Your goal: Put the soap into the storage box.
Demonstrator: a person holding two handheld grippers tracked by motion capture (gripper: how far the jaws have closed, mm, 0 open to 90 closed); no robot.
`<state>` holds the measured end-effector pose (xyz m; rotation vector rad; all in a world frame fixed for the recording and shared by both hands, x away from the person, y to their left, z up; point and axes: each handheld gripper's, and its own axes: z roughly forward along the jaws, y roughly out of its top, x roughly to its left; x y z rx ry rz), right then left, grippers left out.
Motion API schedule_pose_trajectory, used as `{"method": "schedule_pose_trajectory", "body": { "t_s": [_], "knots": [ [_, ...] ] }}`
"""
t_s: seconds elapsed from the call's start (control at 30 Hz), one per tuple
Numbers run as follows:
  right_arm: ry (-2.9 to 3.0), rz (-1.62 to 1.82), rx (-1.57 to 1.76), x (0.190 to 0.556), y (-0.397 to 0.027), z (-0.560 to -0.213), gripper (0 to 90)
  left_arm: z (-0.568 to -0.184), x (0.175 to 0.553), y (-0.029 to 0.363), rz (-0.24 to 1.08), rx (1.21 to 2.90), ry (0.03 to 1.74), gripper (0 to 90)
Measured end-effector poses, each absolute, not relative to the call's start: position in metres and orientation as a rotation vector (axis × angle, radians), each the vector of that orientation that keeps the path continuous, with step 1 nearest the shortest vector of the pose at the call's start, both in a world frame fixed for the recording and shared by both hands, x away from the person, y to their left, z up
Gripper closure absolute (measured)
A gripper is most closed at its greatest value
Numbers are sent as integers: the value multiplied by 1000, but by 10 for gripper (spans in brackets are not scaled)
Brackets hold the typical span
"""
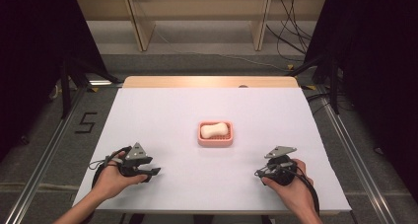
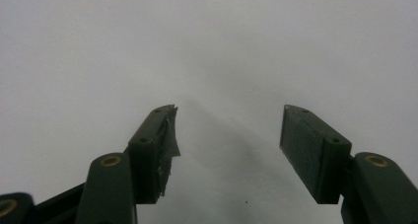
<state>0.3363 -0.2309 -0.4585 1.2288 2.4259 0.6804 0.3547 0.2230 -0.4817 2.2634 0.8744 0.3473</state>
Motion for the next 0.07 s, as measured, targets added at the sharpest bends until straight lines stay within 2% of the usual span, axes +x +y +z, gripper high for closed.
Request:
{"method": "schedule_pose_trajectory", "body": {
  "t_s": [0.07],
  "knots": [
    [2428, 679, 1206, 337, -232, -459, 395, -481, 353, 225, 349, 2260, 886, 470]
  ]
}}
